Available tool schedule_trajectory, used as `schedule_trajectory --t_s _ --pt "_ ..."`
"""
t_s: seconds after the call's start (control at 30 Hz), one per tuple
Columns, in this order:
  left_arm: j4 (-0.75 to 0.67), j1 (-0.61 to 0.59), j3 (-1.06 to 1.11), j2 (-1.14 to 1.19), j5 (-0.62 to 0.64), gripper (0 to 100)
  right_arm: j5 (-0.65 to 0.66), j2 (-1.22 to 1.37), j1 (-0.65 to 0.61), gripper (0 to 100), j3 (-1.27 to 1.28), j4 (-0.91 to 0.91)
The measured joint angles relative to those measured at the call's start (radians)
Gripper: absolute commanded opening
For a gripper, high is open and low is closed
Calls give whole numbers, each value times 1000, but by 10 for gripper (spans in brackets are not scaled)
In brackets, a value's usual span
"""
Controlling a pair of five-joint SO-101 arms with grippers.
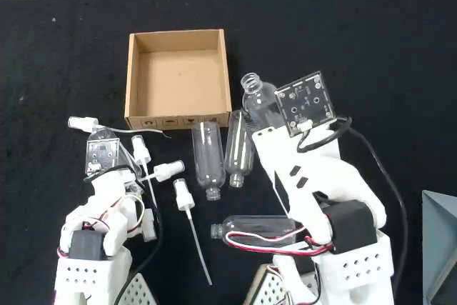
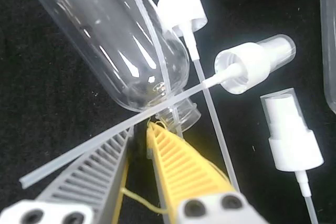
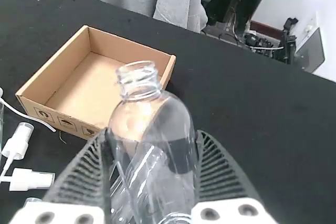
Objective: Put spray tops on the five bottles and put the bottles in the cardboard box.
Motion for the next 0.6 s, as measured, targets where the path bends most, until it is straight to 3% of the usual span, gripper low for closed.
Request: schedule_trajectory --t_s 0.6 --pt "0 0 0 0 0 36 -23 -249 17 21 170 -12"
